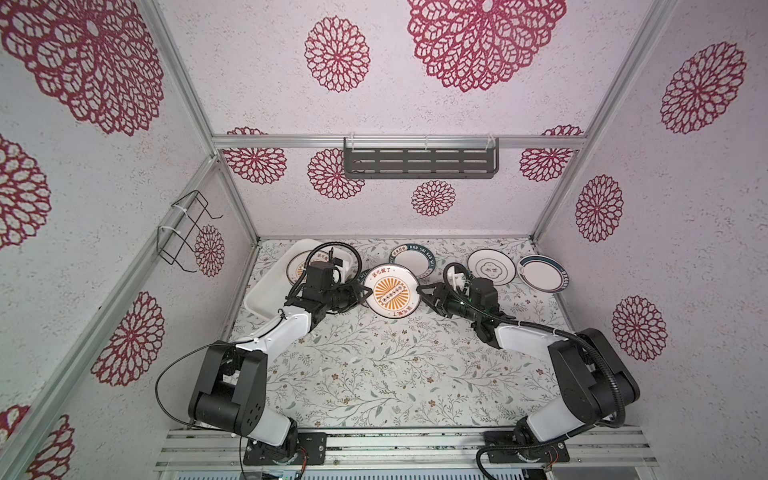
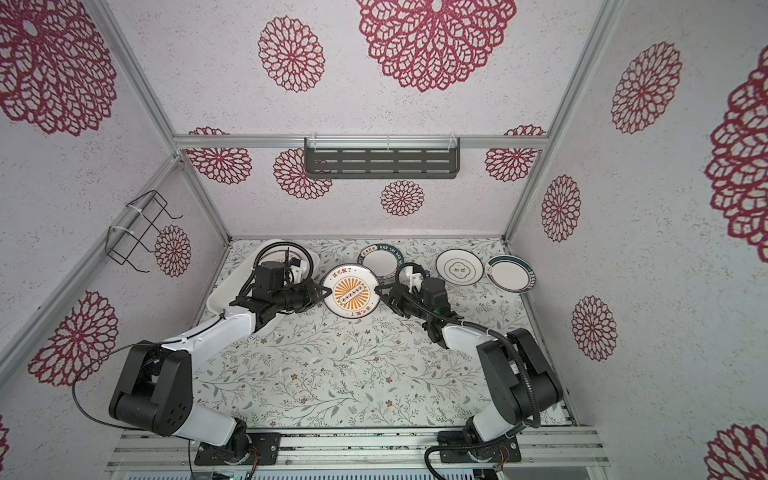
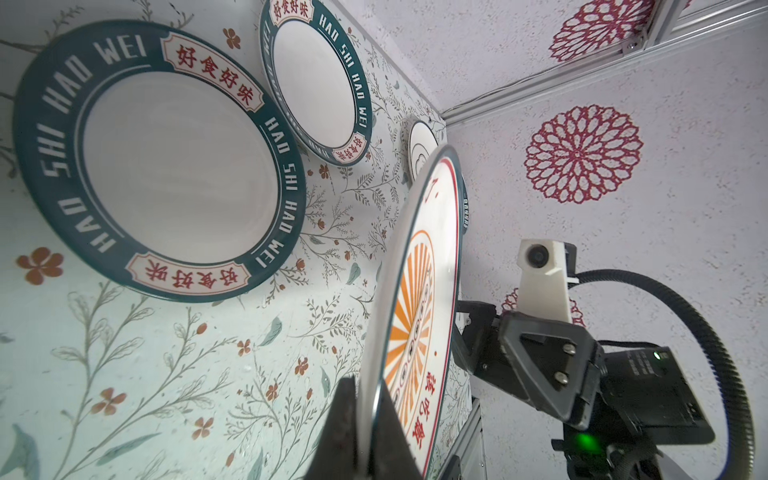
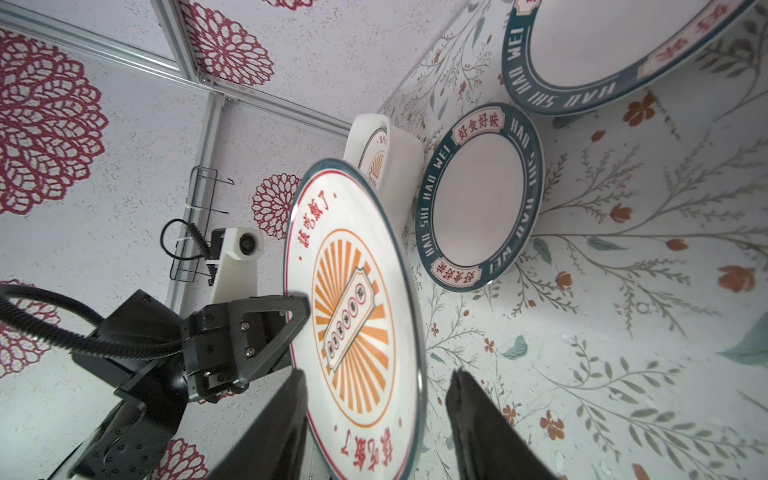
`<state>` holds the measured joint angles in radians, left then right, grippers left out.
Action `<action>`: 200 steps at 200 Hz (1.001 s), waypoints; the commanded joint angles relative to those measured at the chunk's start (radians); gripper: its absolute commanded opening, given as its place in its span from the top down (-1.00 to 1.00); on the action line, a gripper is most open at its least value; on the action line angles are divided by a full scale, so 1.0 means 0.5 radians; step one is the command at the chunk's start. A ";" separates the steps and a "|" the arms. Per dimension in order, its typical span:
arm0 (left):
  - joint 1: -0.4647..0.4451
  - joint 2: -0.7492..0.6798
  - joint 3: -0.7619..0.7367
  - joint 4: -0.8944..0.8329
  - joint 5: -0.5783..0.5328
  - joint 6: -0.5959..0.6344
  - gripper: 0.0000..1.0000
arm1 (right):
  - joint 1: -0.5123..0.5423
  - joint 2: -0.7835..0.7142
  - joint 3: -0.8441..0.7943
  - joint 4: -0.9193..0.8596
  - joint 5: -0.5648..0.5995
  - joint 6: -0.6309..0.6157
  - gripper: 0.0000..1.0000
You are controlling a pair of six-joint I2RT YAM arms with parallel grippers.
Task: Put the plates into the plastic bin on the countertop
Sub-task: 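Grasp the raised sunburst plate edge with the left gripper beside the right gripper, then carry the sunburst plate into the bin with the left gripper while the right draws back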
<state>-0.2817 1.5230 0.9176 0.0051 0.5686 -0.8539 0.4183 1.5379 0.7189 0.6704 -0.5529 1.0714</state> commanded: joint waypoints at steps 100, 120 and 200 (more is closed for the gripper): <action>-0.002 -0.113 0.045 0.042 -0.030 0.011 0.89 | -0.002 -0.311 0.001 -0.184 0.217 -0.231 -0.98; 0.000 -0.129 0.048 0.030 -0.048 0.019 0.89 | 0.002 -0.326 -0.008 -0.196 0.230 -0.241 -0.98; 0.099 -0.187 0.139 -0.135 -0.133 0.104 0.89 | 0.013 -0.372 0.016 -0.291 0.263 -0.313 -0.98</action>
<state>-0.2638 1.4662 0.9443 -0.0677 0.5072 -0.8307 0.4213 1.3945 0.7166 0.5274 -0.4393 0.9573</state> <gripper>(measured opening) 0.085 0.989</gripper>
